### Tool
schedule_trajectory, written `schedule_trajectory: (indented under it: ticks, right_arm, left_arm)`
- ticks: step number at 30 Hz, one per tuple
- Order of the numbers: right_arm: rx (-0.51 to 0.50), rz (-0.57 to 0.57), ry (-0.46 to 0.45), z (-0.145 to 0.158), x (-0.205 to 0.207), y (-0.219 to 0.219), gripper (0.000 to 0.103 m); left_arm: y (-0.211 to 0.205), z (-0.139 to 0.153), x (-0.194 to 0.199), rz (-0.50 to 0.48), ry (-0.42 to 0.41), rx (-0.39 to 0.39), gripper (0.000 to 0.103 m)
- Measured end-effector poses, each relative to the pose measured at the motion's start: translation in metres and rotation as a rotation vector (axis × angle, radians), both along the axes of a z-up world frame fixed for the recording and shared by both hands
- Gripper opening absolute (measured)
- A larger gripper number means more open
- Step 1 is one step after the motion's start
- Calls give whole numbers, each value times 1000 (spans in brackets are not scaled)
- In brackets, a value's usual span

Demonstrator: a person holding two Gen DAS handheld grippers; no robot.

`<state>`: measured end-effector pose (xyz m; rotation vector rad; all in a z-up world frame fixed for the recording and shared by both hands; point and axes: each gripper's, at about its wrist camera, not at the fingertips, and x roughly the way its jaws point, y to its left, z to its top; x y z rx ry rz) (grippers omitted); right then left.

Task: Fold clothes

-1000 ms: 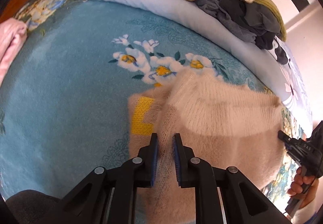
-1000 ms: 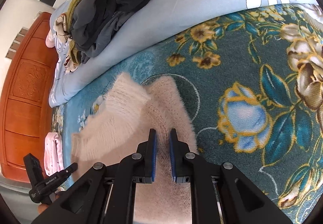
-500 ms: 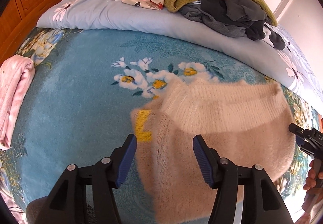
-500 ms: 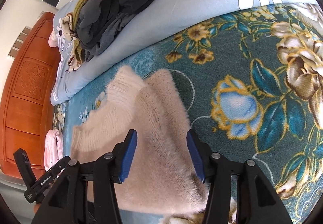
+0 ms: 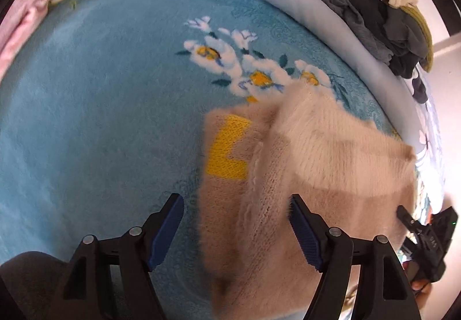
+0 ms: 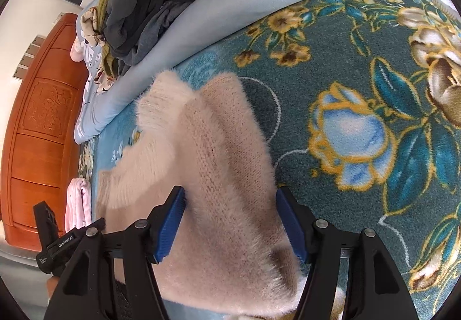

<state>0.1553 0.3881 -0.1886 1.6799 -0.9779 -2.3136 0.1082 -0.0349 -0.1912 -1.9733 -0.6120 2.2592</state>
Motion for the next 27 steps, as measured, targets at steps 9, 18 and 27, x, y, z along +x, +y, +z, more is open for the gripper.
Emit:
schedule_trajectory:
  ticks: [9, 18, 27]
  right_arm:
    - [-103, -28, 24, -18, -9, 0, 76]
    - [-96, -115, -16, -5, -3, -5, 46]
    - [-61, -24, 57, 67, -13, -40, 34]
  left_arm:
    - [-12, -31, -2, 143, -46, 236, 88]
    - [-5, -13, 12, 131, 13, 261, 46]
    - [-24, 45, 29, 88, 193, 394, 37]
